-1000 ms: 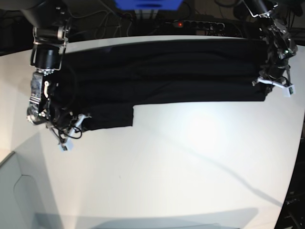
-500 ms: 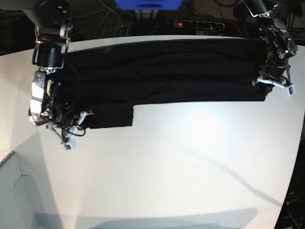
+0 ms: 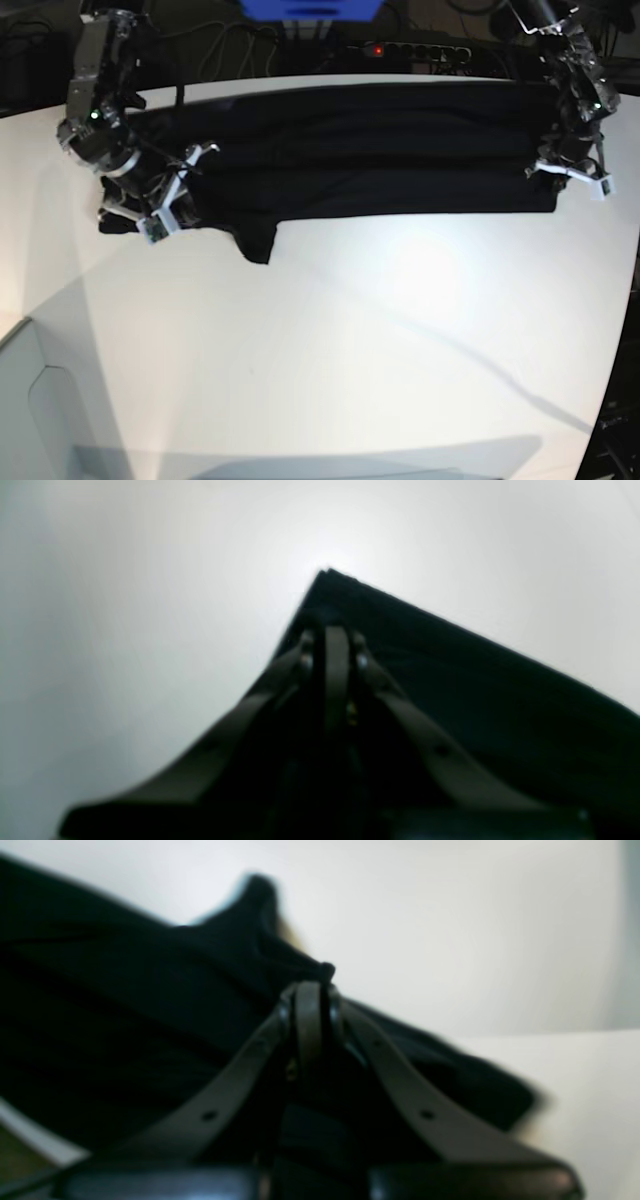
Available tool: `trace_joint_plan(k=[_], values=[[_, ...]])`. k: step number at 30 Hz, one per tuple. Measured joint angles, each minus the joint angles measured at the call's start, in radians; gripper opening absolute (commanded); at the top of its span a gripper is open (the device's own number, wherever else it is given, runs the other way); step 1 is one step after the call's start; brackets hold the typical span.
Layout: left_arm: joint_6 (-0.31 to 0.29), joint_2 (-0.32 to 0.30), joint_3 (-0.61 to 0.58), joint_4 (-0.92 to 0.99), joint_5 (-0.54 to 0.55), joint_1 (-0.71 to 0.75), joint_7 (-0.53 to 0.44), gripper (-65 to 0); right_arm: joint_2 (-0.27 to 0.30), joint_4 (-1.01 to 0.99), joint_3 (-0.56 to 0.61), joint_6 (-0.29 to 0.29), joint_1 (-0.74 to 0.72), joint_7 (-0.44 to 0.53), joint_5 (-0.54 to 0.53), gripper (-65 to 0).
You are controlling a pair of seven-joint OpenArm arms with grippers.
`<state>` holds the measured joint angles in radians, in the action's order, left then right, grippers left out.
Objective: Fold the T-shirt properly
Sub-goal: 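Fold the sleeve with the right gripper onto the folded shirt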
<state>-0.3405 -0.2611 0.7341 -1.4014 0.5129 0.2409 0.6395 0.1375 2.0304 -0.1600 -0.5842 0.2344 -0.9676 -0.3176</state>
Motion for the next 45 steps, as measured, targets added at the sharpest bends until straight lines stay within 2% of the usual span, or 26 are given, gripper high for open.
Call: trace_joint_plan(k=[4,6,9,14,17,22,26,35,42,45], values=[[0.000,-0.007,0.000,0.000,0.000,-0.003,0.000,-64.4,-0.004,-0.001,0.000,0.000,0.101,0.002,0.015,-65.0],[0.000,-0.005,0.000,0.003,0.000,-0.003,0.000,-64.4,-0.024,-0.002,-0.004,0.000,0.138,-0.010,-0.006,-65.0],[-0.002,-0.005,0.000,0.032,0.000,-0.006,-0.003,-64.4,-0.032,-0.003,0.000,0.000,0.171,0.008,-0.098,-65.0],[-0.003,-0.006,0.000,0.034,0.003,-0.009,-0.007,-64.4,-0.032,-0.003,0.003,0.000,0.241,-0.016,-0.186,-65.0],[-0.003,-0.005,0.000,0.034,0.003,-0.008,-0.007,-64.4,-0.029,-0.003,0.005,0.000,0.259,-0.005,-0.273,-65.0],[-0.003,-0.005,0.000,0.034,0.003,-0.009,-0.007,-64.4,-0.030,-0.003,0.006,0.000,0.277,-0.015,-0.356,-65.0],[-0.003,-0.005,0.000,0.034,0.003,-0.009,-0.007,-64.4,-0.030,-0.003,0.006,0.000,0.273,-0.013,-0.454,-65.0],[-0.003,-0.005,0.000,0.034,0.003,-0.009,-0.007,-64.4,-0.021,-0.071,0.006,-0.001,0.258,-0.013,-0.776,-65.0],[-0.004,-0.005,0.000,0.034,0.003,-0.008,-0.007,-64.4,-0.016,-0.239,0.006,0.000,0.248,-0.007,-0.790,-65.0],[-0.003,-0.005,0.000,0.034,0.003,-0.007,-0.007,-64.4,0.021,-0.330,0.019,-0.001,0.245,-0.008,-0.783,-64.9]])
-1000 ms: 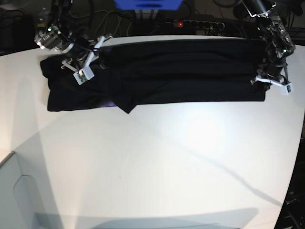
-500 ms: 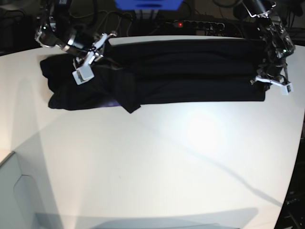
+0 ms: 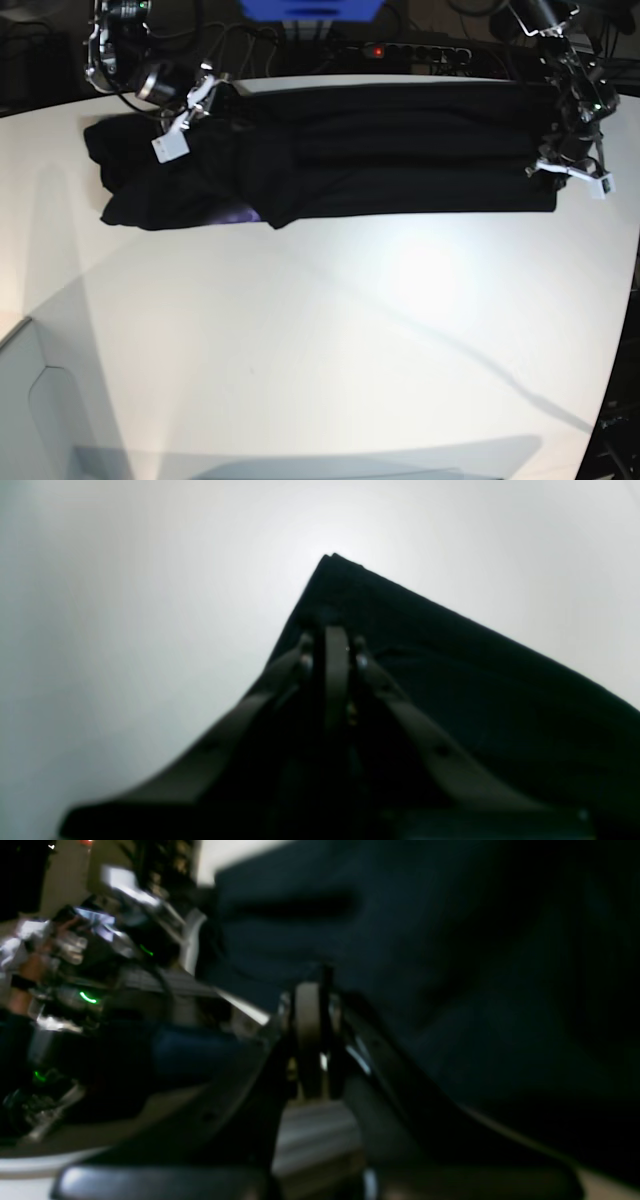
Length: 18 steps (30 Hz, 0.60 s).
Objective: Fold the T-shirt properly
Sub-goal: 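Fold the sleeve with the right gripper onto the folded shirt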
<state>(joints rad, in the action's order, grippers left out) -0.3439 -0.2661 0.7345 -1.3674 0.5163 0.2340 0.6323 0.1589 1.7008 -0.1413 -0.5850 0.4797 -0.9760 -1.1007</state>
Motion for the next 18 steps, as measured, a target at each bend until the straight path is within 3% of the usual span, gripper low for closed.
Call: trace_joint_plan(k=[6,18], values=[[0.000,0.000,0.000,0.005,0.001,-0.002,0.000,-64.4,0.028,-0.030,0.014,0.001,-0.002,0.011,-0.007,-53.5],[-0.001,0.000,0.000,0.012,0.008,-0.002,-0.007,-64.4,0.032,0.113,0.016,0.001,0.006,0.003,-0.006,-52.7]])
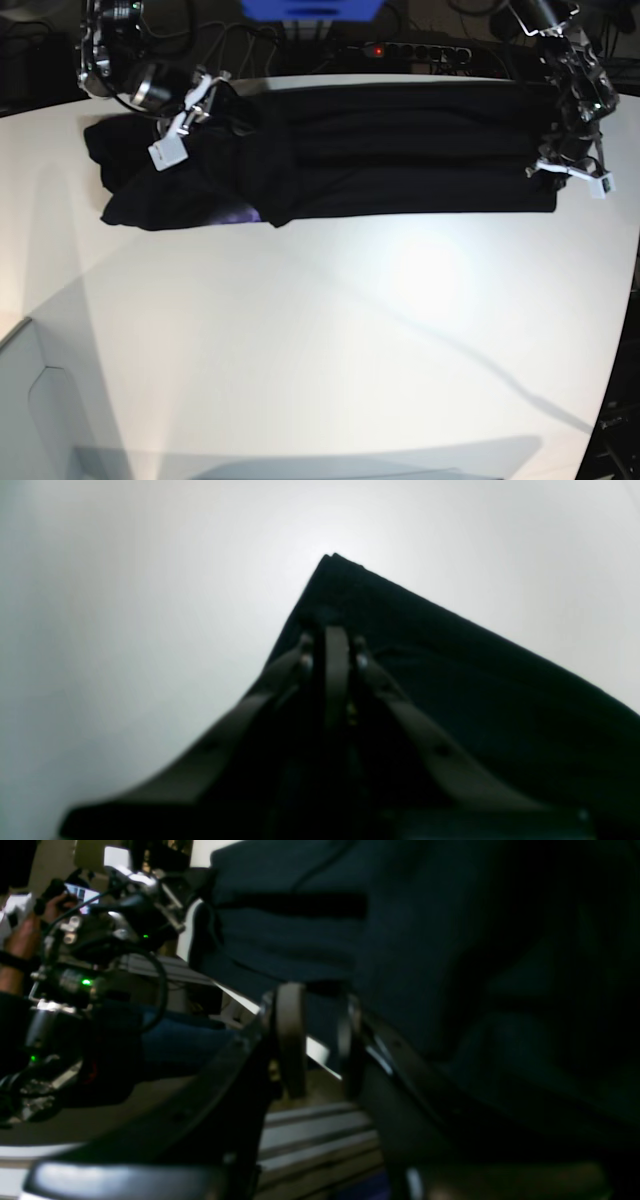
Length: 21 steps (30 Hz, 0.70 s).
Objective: Fold the T-shirt properly
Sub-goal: 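Fold the sleeve with the right gripper onto the folded shirt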
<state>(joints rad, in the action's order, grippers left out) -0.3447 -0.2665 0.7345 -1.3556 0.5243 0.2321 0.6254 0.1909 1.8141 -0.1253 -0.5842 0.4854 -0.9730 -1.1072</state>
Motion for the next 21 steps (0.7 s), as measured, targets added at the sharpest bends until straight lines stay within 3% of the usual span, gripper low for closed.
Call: trace_joint_plan(k=[10,16,21], values=[[0.000,0.000,0.000,0.000,0.003,0.000,0.000,-64.3,0.000,0.032,0.000,0.000,-0.014,0.003,0.001,-52.5],[-0.001,0.000,0.001,0.000,0.004,0.000,0.002,-54.4,0.000,0.027,0.000,0.001,-0.079,-0.003,0.000,-52.5],[-0.003,0.008,0.004,-0.001,0.004,0.000,-0.001,-53.4,0.000,0.025,0.000,0.001,-0.121,-0.006,0.002,-52.4]])
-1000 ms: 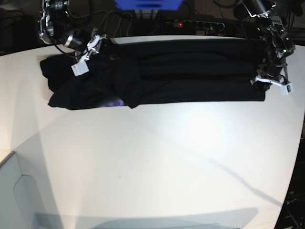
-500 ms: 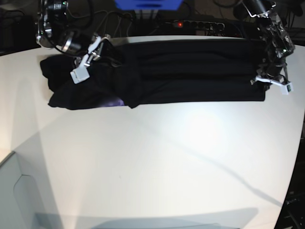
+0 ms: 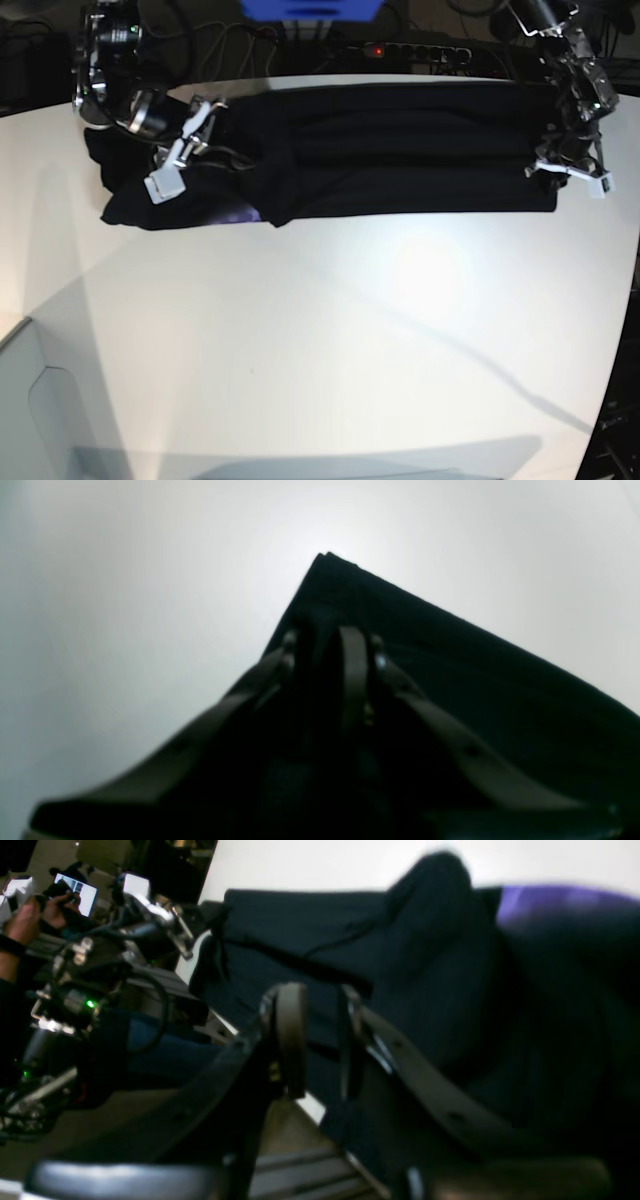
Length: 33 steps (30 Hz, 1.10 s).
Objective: Fold the T-shirt properly
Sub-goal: 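Fold the sleeve with the right gripper onto the folded shirt, then regrasp the folded shirt end with the left gripper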
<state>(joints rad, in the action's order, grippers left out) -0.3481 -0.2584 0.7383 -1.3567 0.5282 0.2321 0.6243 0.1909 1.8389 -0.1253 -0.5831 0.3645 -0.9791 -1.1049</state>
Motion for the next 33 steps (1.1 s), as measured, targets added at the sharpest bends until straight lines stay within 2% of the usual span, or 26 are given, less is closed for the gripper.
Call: trace_joint_plan(k=[5,16,18,20,23,26,29,33], values=[[0.000,0.007,0.000,-0.005,-0.001,0.000,-0.003,-53.3,0.000,-0.005,-0.001,0.000,-0.026,0.006,0.000,-52.4],[0.001,0.015,0.002,-0.029,-0.001,0.002,0.015,-52.7,0.000,-0.155,-0.001,0.000,-0.064,0.011,0.004,-52.4],[0.001,0.016,0.002,-0.047,0.032,0.006,0.016,-49.4,0.000,-0.155,-0.001,0.000,-0.065,0.011,0.003,-52.4],[0.003,0.018,0.002,-0.070,0.056,0.006,0.021,-43.0,0.000,-0.155,-0.001,0.000,-0.064,0.011,0.004,-52.4],[0.002,0.015,0.002,-0.106,0.083,0.011,0.089,-31.5,0.001,-0.155,-0.001,0.000,-0.064,0.011,0.004,-52.4],[0.001,0.018,0.013,-0.145,0.090,0.014,0.118,-23.6,0.000,-0.155,0.000,0.000,-0.068,0.011,0.004,-52.4],[0.001,0.033,0.068,-0.187,0.094,0.013,0.148,-22.3,0.000,-0.155,0.000,0.000,-0.071,0.011,0.002,-52.4],[0.000,0.060,0.174,-0.251,0.090,0.017,0.251,-22.3,0.000,-0.165,0.000,0.000,-0.073,0.014,-0.002,-52.4]])
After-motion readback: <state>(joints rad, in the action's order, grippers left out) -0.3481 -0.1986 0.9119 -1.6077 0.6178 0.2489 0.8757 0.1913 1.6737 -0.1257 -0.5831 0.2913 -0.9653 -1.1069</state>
